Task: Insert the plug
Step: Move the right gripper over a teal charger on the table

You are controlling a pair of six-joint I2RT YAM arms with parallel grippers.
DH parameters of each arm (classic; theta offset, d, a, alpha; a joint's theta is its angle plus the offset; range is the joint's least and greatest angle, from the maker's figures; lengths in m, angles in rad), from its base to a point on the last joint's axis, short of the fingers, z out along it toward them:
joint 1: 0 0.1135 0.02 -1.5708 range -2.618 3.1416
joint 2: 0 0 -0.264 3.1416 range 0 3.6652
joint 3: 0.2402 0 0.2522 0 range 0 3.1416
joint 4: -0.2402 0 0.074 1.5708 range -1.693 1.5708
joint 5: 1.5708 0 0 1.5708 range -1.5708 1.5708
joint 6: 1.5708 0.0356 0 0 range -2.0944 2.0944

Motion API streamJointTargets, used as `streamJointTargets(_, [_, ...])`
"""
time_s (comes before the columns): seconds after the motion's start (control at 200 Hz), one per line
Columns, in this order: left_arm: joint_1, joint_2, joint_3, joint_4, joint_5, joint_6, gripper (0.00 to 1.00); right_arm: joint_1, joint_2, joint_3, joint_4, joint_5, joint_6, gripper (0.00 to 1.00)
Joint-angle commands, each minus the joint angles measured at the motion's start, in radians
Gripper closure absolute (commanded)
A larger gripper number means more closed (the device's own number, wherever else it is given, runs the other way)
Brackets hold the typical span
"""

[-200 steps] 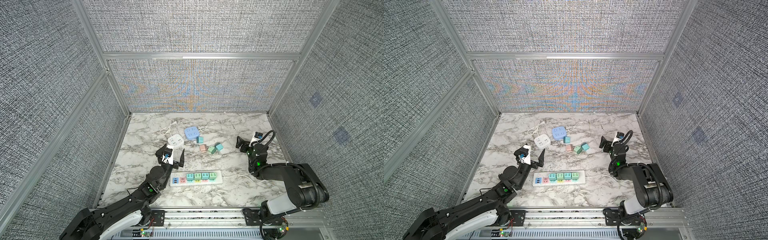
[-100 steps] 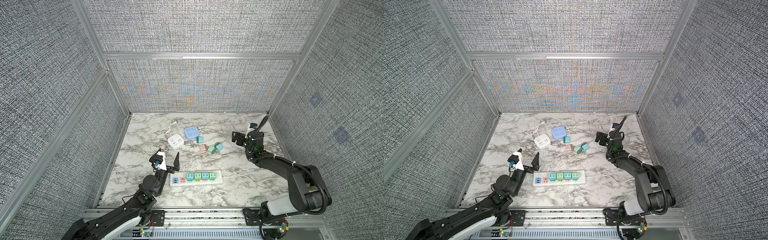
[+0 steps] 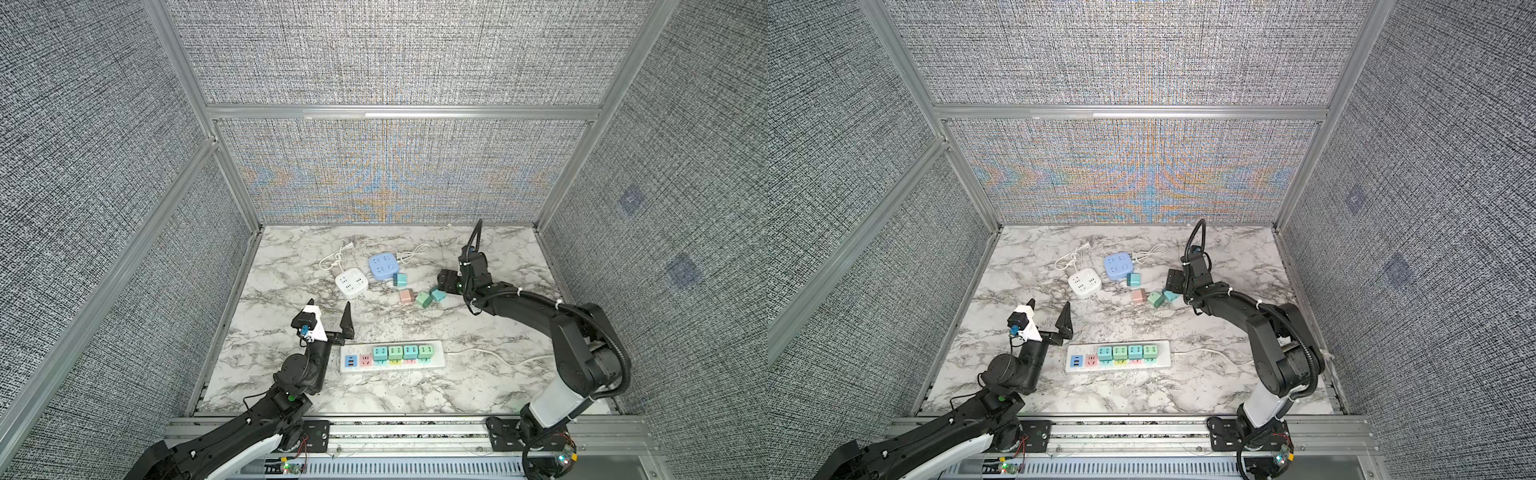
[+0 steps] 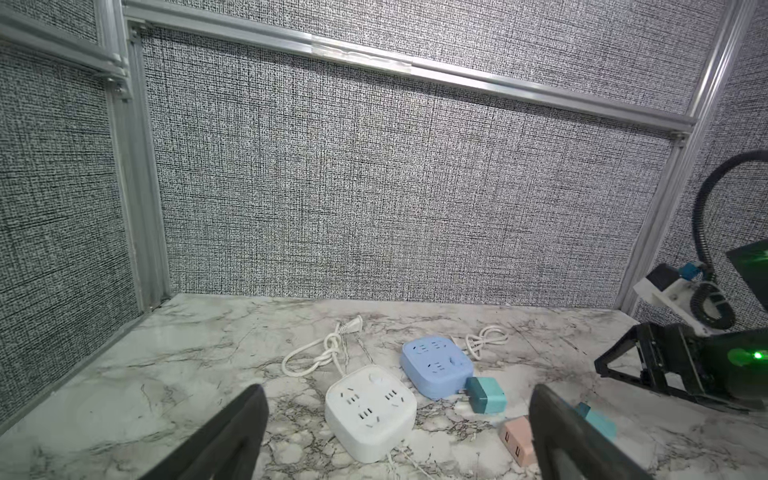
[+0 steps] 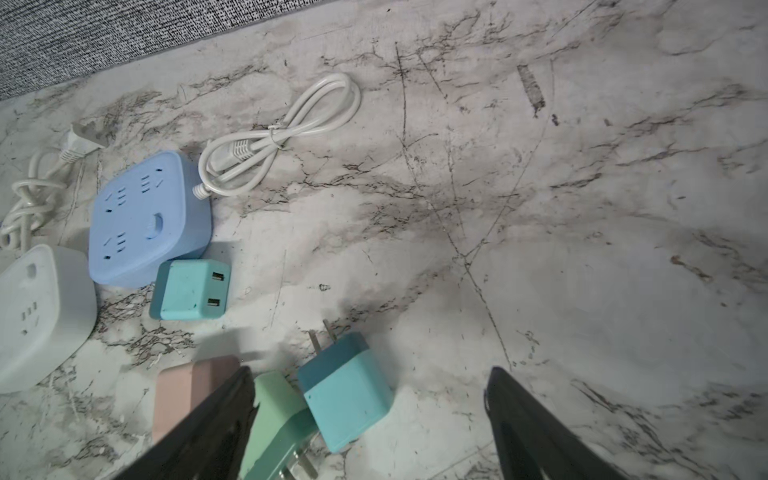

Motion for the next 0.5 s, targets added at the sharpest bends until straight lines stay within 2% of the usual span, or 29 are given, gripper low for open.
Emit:
streamJointTargets(0.0, [0.000, -0.007, 0.004, -0.033, -0.027, -0.001, 0.01, 0.008, 0.053, 0.035, -0.040, 0.026, 0.002, 0.12])
streamJointTargets(0.245, [0.000, -0.005, 0.005, -0.040, -0.049, 0.023, 0.01, 0.011, 0.173, 0.137, -0.107, 0.040, -0.013, 0.13])
streamJointTargets(0.495, [0.002, 0.010, 0.009, -0.034, -0.041, 0.030, 0.01, 0.014, 0.223, 0.184, -0.155, 0.065, -0.027, 0.13])
